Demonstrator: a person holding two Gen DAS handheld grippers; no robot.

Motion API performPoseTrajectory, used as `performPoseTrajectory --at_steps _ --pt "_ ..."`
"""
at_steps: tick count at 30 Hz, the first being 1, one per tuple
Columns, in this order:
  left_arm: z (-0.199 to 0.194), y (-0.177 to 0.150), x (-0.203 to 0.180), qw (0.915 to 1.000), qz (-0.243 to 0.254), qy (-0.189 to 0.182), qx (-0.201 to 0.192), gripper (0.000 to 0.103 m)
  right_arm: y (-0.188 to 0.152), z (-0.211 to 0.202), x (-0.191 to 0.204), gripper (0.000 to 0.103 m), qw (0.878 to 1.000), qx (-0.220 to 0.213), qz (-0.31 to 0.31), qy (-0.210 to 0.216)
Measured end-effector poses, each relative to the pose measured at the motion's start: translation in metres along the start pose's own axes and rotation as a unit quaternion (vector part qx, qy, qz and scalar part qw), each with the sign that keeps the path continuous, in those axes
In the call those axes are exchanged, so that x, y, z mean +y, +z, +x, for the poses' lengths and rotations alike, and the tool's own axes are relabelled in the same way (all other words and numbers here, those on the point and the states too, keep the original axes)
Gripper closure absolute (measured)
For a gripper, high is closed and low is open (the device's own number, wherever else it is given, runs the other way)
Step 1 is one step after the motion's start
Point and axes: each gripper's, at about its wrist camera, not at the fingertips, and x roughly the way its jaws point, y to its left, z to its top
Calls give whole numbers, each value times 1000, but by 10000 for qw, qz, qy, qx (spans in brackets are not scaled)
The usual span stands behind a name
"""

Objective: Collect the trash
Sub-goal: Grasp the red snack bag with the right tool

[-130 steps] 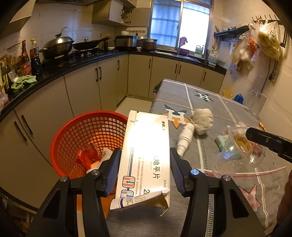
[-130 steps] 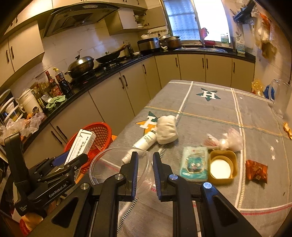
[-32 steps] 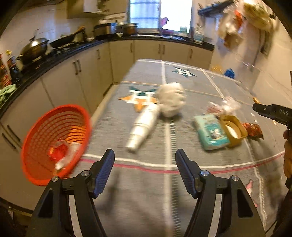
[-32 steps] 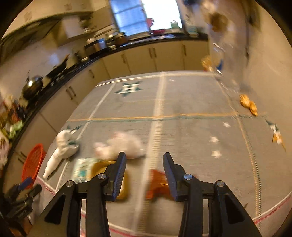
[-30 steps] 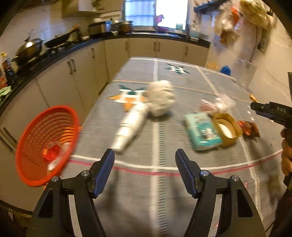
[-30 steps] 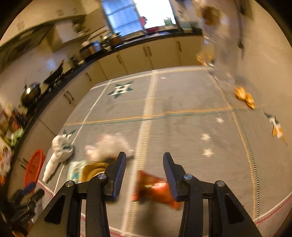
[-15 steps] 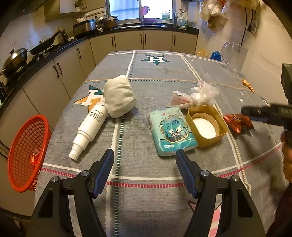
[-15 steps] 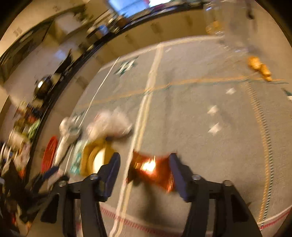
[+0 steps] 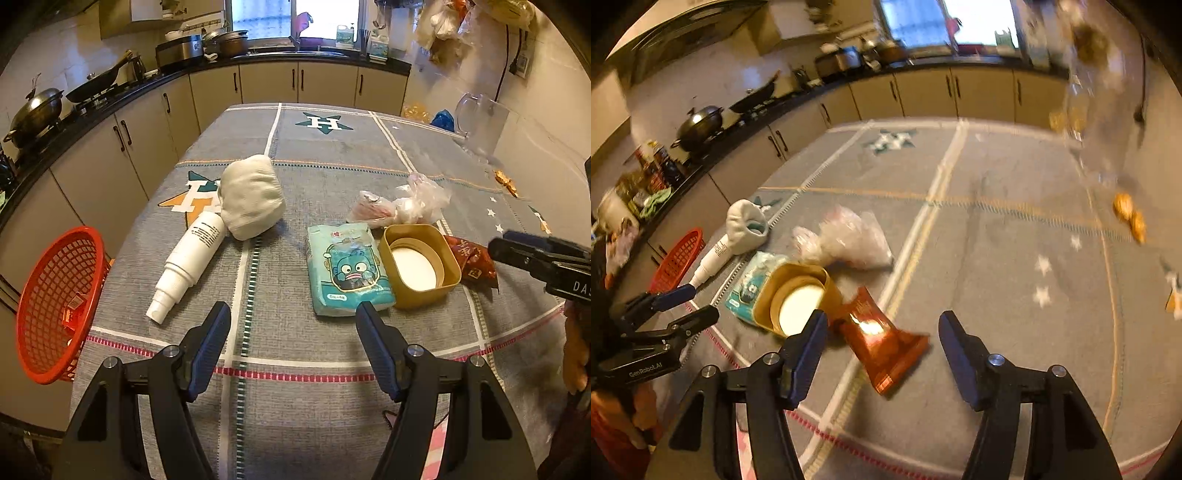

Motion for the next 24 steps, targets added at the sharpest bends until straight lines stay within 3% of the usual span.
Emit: performPoseTrajectory --at_steps 6,10,17,24 --pt "3 0 2 10000 -21 -12 56 34 -4 26 10 38 9982 228 -542 -96" --pt "6 1 2 9999 -32 -78 130 34 -11 33 20 67 9958 315 -809 -279" --pt "19 6 -7 9995 60 -196 219 27 -6 22 4 70 9993 127 -271 -219" --pt "35 17 -19 9995 264 -26 191 27 -3 15 -7 70 9997 87 161 -137"
